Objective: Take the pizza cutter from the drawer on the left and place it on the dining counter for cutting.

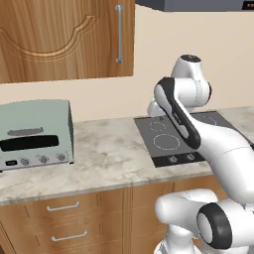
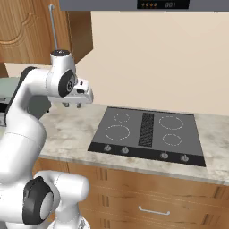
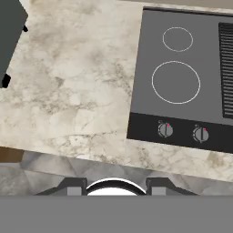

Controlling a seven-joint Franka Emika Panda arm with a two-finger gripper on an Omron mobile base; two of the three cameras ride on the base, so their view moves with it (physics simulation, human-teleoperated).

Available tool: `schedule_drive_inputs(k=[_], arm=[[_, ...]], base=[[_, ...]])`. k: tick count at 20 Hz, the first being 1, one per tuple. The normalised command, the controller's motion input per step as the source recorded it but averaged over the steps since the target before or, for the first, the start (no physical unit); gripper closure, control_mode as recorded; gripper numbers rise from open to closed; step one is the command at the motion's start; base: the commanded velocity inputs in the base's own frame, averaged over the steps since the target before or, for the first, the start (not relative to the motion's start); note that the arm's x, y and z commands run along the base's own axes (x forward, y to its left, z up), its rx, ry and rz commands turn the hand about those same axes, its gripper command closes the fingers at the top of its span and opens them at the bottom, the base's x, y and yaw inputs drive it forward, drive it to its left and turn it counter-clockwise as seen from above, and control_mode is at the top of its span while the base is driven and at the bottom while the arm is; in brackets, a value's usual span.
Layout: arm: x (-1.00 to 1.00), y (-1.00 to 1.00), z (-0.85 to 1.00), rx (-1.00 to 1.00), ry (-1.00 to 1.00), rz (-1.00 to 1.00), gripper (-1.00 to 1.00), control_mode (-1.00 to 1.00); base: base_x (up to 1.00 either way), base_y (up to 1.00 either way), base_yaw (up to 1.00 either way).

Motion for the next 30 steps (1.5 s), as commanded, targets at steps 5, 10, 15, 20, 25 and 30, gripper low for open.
schedule_drive_inputs(k=[5, 10, 15, 20, 25, 30], arm=[[-0.59, 0.35, 0.0, -0.03, -0.02, 0.0, -1.0, -1.0], [-1.0, 0.69, 0.0, -0.12, -0.08, 0.0, -1.0, -1.0], [-0.73, 0.67, -0.15, -0.14, -0.16, 0.09, -1.0, -1.0], [-0.53, 0.85, -0.28, -0.17, -0.14, 0.27, -1.0, -1.0], [-0.59, 0.72, -0.19, -0.23, -0.11, 0.29, -1.0, -1.0], [-0.59, 0.8, -0.18, -0.29, -0.11, 0.21, -1.0, -1.0]], base=[[0.0, 0.0, 0.0], [0.0, 0.0, 0.0], [0.0, 0.0, 0.0], [0.0, 0.0, 0.0], [0.0, 0.0, 0.0], [0.0, 0.0, 0.0]])
